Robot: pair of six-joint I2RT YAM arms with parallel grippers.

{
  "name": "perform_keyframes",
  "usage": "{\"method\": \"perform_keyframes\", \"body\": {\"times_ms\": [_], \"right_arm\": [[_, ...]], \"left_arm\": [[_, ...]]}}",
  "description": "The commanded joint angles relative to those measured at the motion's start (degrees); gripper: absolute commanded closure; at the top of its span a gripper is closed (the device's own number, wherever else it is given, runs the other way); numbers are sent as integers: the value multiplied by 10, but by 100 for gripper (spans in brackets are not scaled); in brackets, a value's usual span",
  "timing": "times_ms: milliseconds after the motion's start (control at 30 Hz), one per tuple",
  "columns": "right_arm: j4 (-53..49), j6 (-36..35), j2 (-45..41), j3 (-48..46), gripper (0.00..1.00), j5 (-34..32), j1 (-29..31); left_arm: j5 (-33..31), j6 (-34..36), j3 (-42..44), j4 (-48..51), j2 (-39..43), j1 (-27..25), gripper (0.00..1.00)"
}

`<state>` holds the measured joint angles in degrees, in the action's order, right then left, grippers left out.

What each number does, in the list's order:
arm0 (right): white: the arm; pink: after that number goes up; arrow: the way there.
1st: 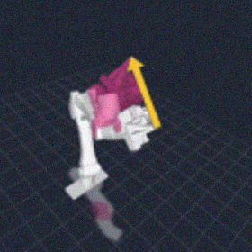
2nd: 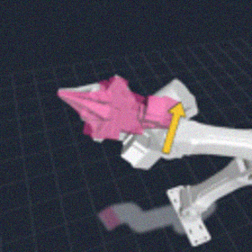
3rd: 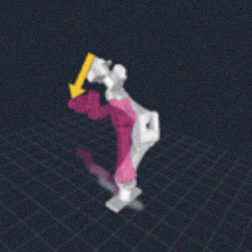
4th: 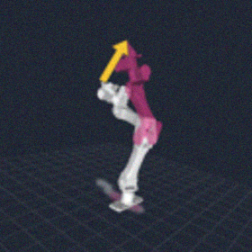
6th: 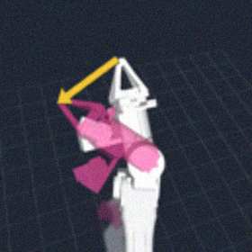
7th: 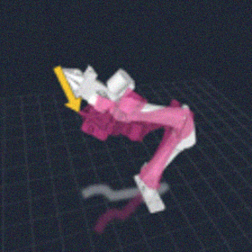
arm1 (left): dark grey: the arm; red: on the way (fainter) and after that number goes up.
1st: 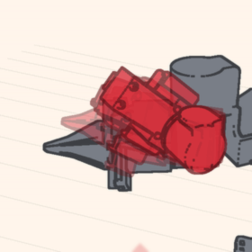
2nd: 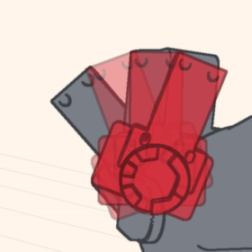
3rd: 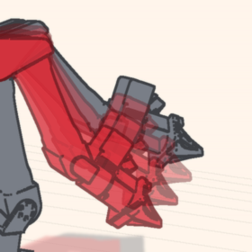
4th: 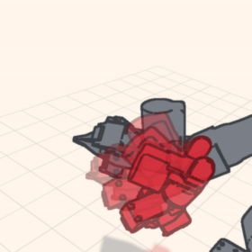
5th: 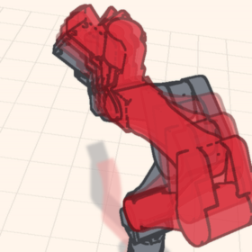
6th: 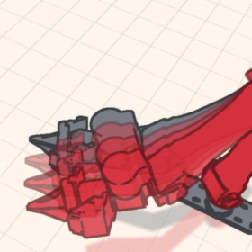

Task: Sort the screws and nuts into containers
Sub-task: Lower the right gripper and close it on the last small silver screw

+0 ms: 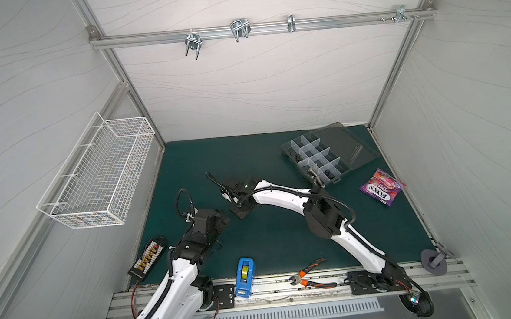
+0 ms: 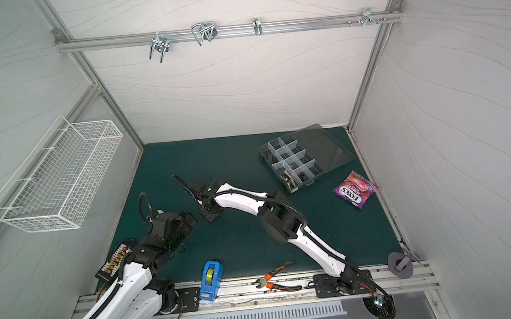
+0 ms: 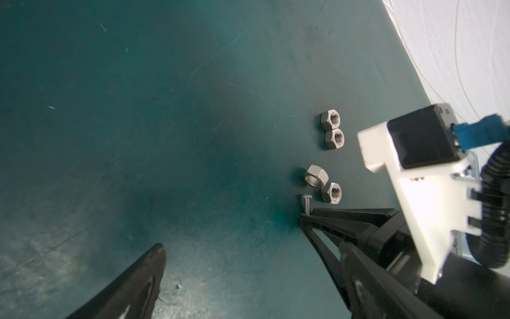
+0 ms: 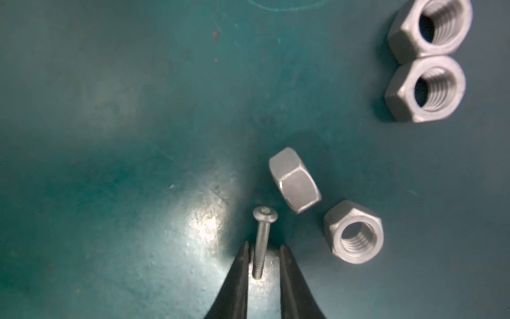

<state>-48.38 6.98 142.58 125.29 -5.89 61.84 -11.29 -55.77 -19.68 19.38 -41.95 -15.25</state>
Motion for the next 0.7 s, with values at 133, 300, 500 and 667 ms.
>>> {"method": "perform_keyframes", "body": {"times_ms": [133,300,500,667], "right_arm": [[-32,-18,46,21,82,-9,6],[-35,-22,52,26,85,0,5],[-38,-22,45,19,89,17,6],[-32,-16,26,-11,91,27,6]], "left_arm": [[-2,-7,-3,-17,-3,3,1],[-2,-7,-6,-20,-8,3,1],[1,-7,-7,-24,-14,3,1],[1,-5,-10,-25,-19,3,1]]}}
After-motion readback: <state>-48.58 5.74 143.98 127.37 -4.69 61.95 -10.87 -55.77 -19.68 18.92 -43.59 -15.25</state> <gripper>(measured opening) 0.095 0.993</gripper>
